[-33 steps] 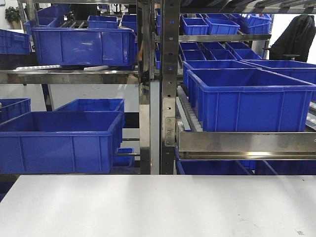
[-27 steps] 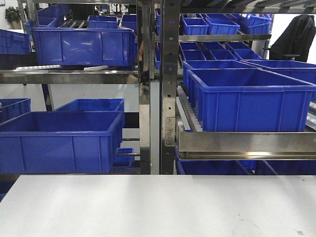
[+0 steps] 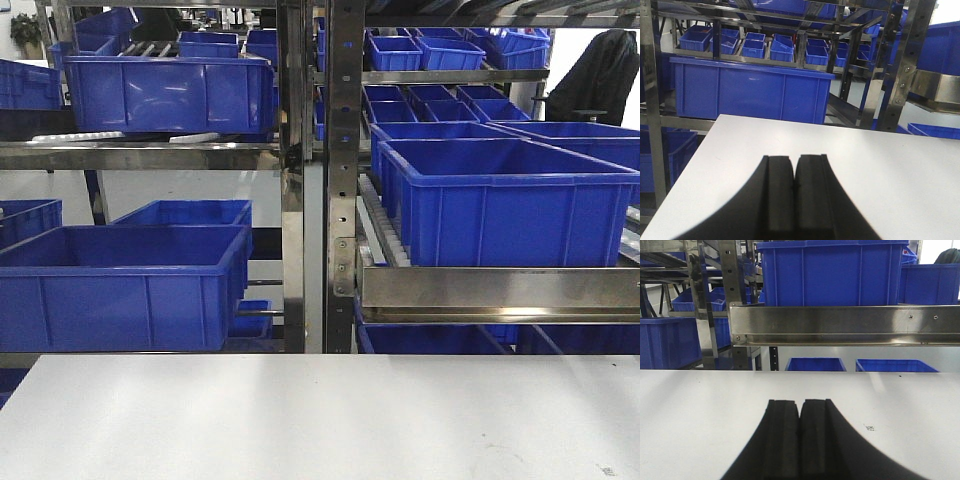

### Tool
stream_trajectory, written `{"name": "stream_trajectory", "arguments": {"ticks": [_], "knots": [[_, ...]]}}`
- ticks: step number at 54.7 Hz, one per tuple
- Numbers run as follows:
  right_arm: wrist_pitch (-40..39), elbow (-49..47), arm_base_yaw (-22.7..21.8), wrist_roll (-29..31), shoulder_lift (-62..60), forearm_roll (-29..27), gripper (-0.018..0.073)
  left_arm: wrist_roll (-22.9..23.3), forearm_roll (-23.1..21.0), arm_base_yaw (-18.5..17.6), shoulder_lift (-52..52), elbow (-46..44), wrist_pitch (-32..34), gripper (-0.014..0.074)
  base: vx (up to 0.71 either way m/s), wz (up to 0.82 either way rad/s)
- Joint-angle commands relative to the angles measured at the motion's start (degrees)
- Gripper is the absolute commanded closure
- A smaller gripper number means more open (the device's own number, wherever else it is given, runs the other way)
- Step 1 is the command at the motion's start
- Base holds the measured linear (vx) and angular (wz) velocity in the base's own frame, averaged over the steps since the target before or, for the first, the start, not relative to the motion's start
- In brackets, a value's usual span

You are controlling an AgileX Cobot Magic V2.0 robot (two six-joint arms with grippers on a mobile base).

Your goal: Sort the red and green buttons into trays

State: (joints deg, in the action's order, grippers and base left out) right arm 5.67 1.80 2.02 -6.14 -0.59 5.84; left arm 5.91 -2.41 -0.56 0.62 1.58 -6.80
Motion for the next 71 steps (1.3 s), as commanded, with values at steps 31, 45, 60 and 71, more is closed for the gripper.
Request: {"name": "stream_trajectory", "arguments": {"ticks": [31, 45, 60, 71], "knots": [[-15.38, 0.09, -0.37, 0.34, -0.66, 0.15, 0.0568, 5.96, -3.89, 0.03, 0.86, -2.06, 12.54, 0.0602, 0.0, 0.0], [-1.35, -13.24, -0.37, 0.58, 3.93, -2.53, 0.0568, 3.13, 7.06, 0.03, -1.44, -11.19, 13.03, 0.0599, 0.0, 0.0], [-1.79, -20.22, -0.37, 0.58, 19.58, -2.11, 0.0565, 2.35, 9.59, 0.03, -17.82, -19.37, 7.74, 0.0592, 0.0, 0.0], [-2.61, -20.1, -0.37, 0.58, 28.61, -2.11, 0.0559, 3.16, 9.53, 0.03, -27.99, -17.5, 6.19, 0.0584, 0.0, 0.0]]}}
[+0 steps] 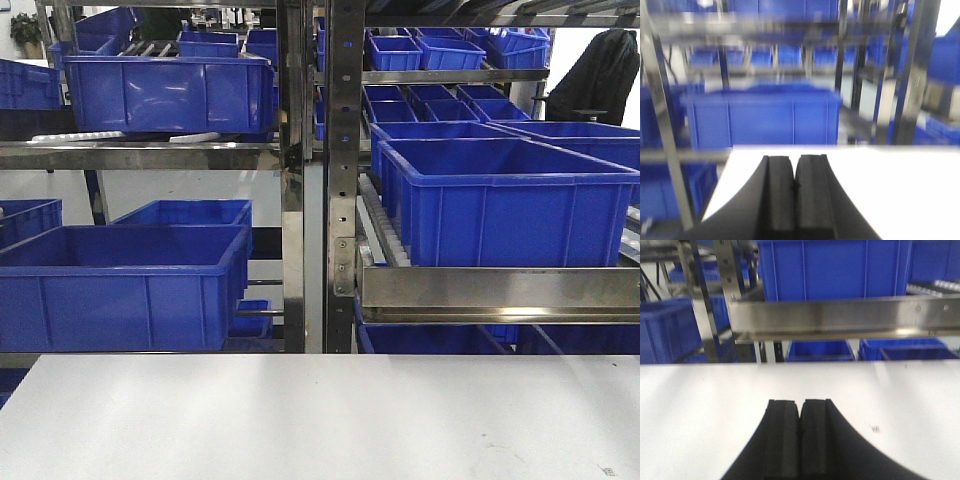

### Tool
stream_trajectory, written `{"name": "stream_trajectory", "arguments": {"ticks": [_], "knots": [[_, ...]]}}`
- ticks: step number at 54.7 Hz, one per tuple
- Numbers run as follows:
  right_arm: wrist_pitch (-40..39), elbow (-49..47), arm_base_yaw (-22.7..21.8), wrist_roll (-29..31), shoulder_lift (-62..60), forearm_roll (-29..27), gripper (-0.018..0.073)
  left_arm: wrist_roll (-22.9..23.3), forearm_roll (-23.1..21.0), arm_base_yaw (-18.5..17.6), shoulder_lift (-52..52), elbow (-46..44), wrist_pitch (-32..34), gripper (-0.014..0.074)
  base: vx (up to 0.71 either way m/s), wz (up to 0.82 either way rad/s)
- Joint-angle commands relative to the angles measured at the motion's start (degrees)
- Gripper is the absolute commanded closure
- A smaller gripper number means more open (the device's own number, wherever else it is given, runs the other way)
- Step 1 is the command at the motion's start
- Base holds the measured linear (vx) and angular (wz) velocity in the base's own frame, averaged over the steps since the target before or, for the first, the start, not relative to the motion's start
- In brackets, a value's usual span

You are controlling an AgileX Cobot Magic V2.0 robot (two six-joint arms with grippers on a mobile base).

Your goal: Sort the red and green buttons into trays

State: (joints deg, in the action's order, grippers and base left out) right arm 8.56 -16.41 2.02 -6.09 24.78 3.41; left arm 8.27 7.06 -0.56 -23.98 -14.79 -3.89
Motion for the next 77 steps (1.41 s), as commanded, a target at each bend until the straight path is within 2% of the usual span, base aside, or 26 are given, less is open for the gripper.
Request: {"name": "stream_trajectory", "arguments": {"ticks": [1, 9, 18, 28, 31, 37, 42, 50, 70, 77], "knots": [[-5.5, -1.89, -0.37, 0.53, 4.03, 0.32, 0.0559, 0.8, 0.07, 0.03, -4.23, -1.13, 2.99, 0.0581, 0.0, 0.0], [-5.5, -1.89, -0.37, 0.33, 9.07, -0.43, 0.0541, 0.8, 0.07, 0.03, -9.14, -1.13, 3.16, 0.0524, 0.0, 0.0], [-5.86, -1.89, -0.37, 0.33, 13.36, -0.43, 0.0477, 0.8, 0.07, 0.03, -12.55, -1.13, 2.19, 0.0377, 0.0, 0.0], [-5.88, -1.89, -0.37, 0.33, 16.39, -0.43, 0.0355, 0.8, 0.07, 0.03, -14.07, -1.13, 0.31, 0.0155, 0.0, 0.0], [-5.88, -1.89, -0.37, 0.33, 17.24, -0.43, 0.0294, 0.8, 0.07, 0.03, -14.07, -1.13, 0.38, 0.0079, 0.0, 0.0], [-5.88, -1.89, -0.37, 0.33, 18.33, -0.43, 0.0207, 0.82, 0.07, 0.03, -14.07, -1.13, 0.33, 0.0012, 0.0, 0.0], [-5.76, -1.89, -0.37, 0.33, 18.59, -0.43, 0.0155, 0.87, 0.07, 0.03, -15.12, -1.13, -0.73, -0.0001, 0.0, 0.0], [-5.72, -1.89, -0.37, 0.33, 18.59, -0.43, 0.0132, 0.81, 0.07, 0.03, -19.64, -1.13, 0.32, 0.0003, 0.0, 0.0], [-4.91, -1.89, -0.37, 0.38, 18.59, -0.43, 0.0132, 0.81, 0.07, -0.36, -39.53, -1.6, 16.72, 0.0003, 0.0, 0.0], [-4.61, -1.89, -0.37, 0.38, 18.59, -0.43, 0.0132, 0.67, 0.07, -0.3, -45.2, -3.84, 17.53, 0.0003, 0.0, 0.0]]}}
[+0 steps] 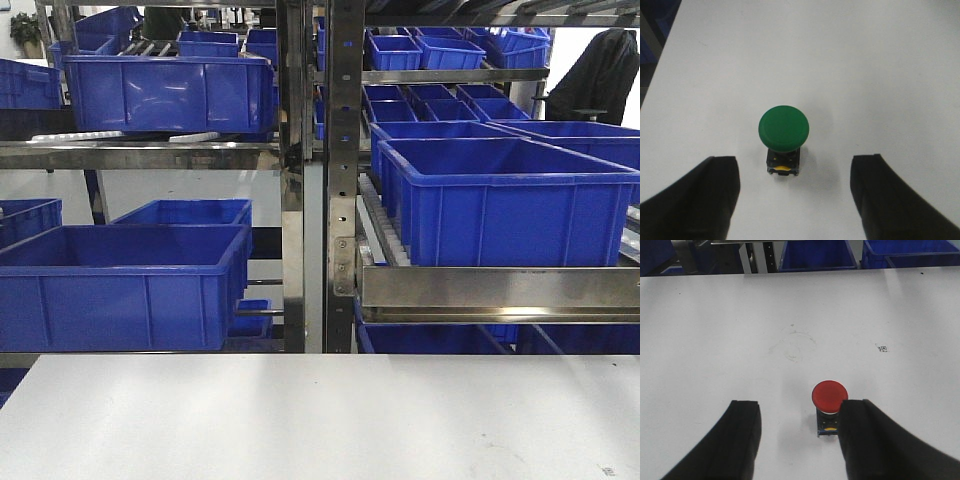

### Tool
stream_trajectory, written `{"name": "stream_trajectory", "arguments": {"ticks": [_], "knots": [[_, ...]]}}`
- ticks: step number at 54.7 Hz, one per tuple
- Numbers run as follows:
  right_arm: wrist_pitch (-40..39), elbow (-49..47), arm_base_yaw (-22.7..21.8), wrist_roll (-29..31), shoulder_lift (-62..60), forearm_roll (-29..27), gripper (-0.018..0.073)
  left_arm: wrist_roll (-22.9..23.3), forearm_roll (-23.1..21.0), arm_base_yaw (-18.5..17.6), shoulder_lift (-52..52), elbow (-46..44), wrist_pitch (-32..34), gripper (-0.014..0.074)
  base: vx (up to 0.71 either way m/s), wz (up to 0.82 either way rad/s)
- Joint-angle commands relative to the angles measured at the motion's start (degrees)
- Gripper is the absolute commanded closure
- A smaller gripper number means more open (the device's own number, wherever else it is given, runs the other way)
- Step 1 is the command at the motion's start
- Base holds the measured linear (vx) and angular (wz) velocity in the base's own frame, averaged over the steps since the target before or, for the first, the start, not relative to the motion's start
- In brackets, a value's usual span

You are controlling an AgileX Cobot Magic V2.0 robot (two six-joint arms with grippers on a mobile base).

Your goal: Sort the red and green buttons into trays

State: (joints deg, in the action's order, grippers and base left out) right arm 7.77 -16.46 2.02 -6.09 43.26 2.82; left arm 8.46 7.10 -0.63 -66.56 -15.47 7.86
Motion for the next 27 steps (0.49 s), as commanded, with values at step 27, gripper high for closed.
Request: {"name": "stream_trajectory", "arguments": {"ticks": [27], "knots": [[2.32, -1.85, -0.37, 0.38, 0.11, 0.16, 0.0132, -5.11, -7.1, -0.06, -16.77, -10.21, 10.57, 0.0003, 0.0, 0.0]]}}
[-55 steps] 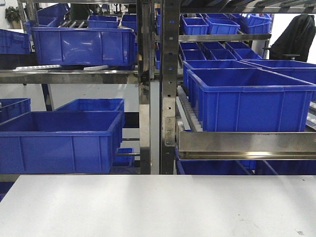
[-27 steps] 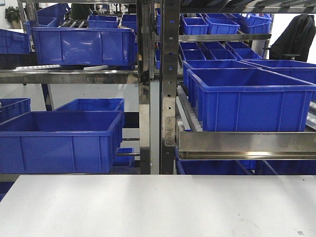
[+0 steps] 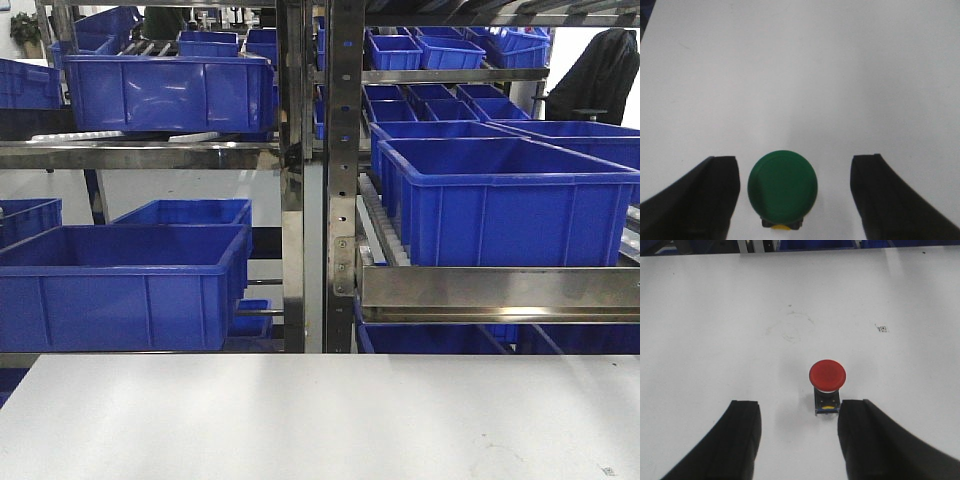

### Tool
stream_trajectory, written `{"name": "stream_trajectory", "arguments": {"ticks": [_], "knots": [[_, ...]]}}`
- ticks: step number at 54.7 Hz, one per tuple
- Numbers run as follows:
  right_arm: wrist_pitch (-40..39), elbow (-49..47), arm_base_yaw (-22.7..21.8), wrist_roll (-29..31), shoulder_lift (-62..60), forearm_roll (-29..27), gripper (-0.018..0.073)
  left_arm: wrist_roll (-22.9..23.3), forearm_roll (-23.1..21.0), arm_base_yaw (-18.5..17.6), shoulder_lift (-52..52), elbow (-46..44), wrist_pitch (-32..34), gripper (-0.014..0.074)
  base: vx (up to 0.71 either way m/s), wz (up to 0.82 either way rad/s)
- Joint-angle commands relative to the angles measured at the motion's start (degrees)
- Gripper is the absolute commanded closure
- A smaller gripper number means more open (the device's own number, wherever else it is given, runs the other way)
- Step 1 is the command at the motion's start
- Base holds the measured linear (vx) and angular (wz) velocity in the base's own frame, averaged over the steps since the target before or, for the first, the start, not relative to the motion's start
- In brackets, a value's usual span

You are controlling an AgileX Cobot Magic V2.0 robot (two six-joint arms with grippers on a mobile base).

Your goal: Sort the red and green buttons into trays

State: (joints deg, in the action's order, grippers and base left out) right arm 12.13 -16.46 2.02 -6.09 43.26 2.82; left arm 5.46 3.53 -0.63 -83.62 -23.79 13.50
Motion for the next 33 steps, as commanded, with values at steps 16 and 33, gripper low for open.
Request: {"name": "stream_trajectory", "arguments": {"ticks": [16, 33], "knots": [[-1.34, -1.85, -0.37, 0.53, 0.11, 0.61, 0.0132, -12.01, -12.14, -0.06, -5.58, -1.94, 11.59, 0.0003, 0.0, 0.0], [-2.45, -1.85, -0.37, 0.53, 0.11, 0.66, 0.0132, -11.26, -11.17, -0.22, -12.17, -5.46, 12.37, 0.0003, 0.0, 0.0]]}}
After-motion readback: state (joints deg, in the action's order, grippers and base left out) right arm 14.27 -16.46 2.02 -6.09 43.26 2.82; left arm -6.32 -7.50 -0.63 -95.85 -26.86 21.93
